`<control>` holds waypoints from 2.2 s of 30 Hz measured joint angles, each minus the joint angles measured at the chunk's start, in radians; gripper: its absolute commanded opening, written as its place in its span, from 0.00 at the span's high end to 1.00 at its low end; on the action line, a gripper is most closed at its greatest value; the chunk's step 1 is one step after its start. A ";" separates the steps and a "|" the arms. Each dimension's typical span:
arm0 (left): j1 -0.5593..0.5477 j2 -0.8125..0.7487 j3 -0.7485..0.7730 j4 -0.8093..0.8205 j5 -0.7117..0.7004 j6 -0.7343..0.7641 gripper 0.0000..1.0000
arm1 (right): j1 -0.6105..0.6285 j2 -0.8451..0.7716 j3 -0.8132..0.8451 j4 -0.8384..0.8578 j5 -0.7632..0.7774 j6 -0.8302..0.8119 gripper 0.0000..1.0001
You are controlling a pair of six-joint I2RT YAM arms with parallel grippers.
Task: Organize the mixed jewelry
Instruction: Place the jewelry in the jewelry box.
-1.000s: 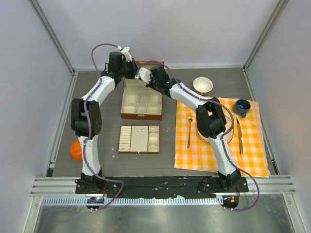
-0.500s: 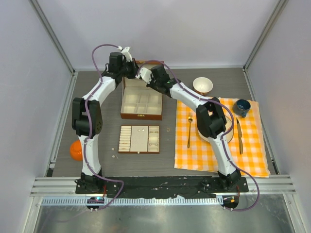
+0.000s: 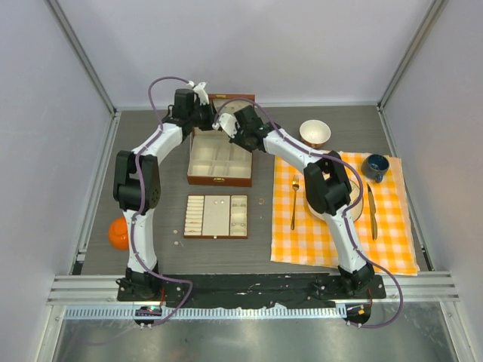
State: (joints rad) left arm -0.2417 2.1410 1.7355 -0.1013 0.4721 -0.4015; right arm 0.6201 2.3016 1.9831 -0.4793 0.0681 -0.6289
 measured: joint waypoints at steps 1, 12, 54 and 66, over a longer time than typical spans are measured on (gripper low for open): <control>0.000 0.000 -0.001 0.000 0.000 0.004 1.00 | 0.000 0.000 0.000 -0.003 0.000 0.000 0.99; -0.002 0.000 -0.001 -0.002 0.000 0.049 1.00 | 0.003 0.000 0.000 -0.009 0.009 0.000 0.98; 0.026 -0.079 -0.025 0.039 0.079 0.024 1.00 | 0.075 -0.032 0.015 0.281 0.121 -0.157 0.58; 0.028 -0.071 -0.019 0.021 0.082 0.013 1.00 | 0.057 -0.029 -0.037 0.357 0.129 -0.207 0.55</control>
State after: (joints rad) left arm -0.2138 2.0697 1.7164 -0.0803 0.5545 -0.3889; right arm 0.6773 2.2730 1.9461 -0.1223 0.1967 -0.8360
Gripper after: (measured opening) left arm 0.014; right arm 0.446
